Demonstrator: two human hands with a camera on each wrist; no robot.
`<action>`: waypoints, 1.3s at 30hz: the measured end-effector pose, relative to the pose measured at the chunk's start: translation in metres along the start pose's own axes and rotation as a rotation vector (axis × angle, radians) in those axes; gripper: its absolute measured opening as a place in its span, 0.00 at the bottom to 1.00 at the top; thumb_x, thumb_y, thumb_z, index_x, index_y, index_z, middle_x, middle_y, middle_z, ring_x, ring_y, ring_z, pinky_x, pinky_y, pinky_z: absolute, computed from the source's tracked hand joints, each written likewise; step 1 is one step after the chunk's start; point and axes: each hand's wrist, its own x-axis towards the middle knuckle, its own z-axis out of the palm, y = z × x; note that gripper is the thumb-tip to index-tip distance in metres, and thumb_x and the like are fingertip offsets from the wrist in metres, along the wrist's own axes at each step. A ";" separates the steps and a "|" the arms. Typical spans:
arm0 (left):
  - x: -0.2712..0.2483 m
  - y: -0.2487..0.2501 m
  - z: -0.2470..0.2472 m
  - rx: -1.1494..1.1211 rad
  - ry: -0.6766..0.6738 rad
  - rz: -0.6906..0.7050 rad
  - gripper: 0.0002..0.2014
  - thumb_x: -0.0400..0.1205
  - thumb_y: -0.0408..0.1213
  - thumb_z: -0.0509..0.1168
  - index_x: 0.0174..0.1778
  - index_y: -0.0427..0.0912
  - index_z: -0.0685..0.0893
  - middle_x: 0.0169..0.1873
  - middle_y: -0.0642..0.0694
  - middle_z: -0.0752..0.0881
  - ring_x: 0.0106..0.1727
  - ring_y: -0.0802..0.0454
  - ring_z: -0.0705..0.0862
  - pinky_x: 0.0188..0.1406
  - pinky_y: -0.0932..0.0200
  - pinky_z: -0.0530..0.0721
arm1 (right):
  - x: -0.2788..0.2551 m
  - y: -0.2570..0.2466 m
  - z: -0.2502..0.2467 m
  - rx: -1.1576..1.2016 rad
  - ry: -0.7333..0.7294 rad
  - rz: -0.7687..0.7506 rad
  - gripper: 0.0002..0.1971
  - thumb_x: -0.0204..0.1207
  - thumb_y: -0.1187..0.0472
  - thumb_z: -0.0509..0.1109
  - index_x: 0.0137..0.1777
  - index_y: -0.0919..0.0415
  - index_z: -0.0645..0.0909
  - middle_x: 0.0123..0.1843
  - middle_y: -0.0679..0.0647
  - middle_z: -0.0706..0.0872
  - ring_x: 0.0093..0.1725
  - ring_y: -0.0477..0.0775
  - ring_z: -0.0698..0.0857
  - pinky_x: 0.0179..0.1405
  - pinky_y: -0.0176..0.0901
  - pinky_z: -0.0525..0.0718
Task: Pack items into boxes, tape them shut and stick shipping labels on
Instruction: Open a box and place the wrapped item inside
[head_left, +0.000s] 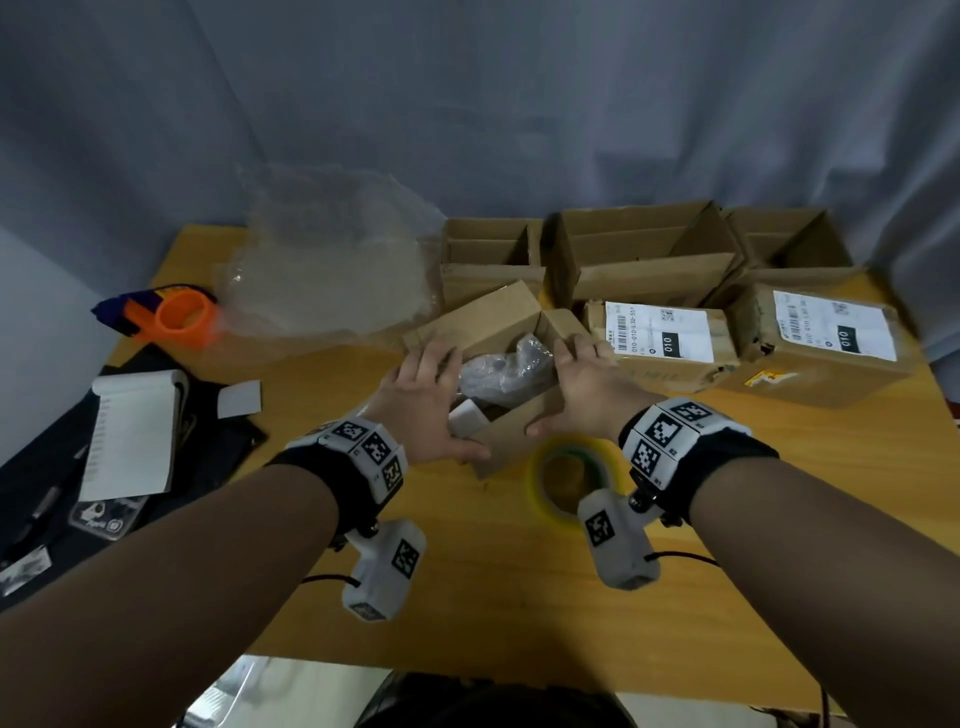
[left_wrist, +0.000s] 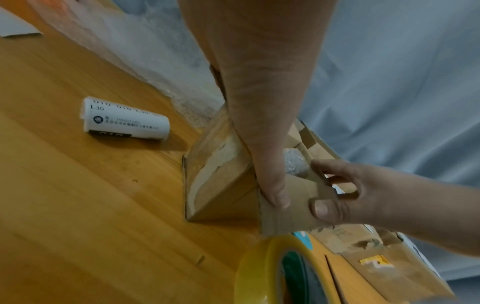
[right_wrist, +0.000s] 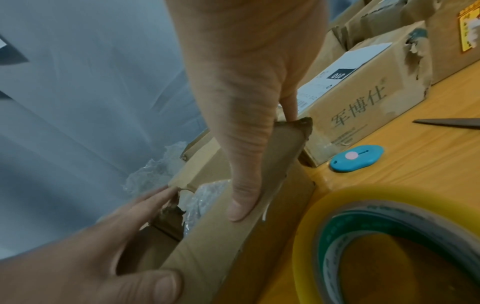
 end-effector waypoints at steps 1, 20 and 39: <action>0.003 -0.001 0.001 0.003 -0.023 -0.015 0.63 0.63 0.78 0.60 0.83 0.41 0.40 0.82 0.41 0.40 0.83 0.40 0.45 0.81 0.42 0.51 | 0.000 0.000 0.001 -0.020 0.002 0.003 0.61 0.60 0.30 0.75 0.83 0.62 0.48 0.82 0.61 0.53 0.81 0.65 0.52 0.79 0.58 0.61; 0.015 -0.016 0.012 -0.093 -0.042 0.070 0.67 0.61 0.76 0.65 0.82 0.44 0.33 0.83 0.49 0.40 0.84 0.47 0.42 0.81 0.44 0.44 | 0.044 -0.069 0.019 0.183 -0.301 -0.145 0.10 0.81 0.54 0.62 0.50 0.59 0.80 0.48 0.57 0.84 0.47 0.56 0.82 0.48 0.47 0.81; 0.024 -0.023 0.013 -0.110 -0.044 0.120 0.67 0.60 0.76 0.66 0.82 0.47 0.33 0.83 0.52 0.40 0.84 0.51 0.41 0.82 0.45 0.42 | 0.051 -0.052 0.021 0.420 -0.125 -0.246 0.16 0.67 0.61 0.78 0.49 0.50 0.76 0.52 0.51 0.82 0.54 0.55 0.82 0.49 0.43 0.79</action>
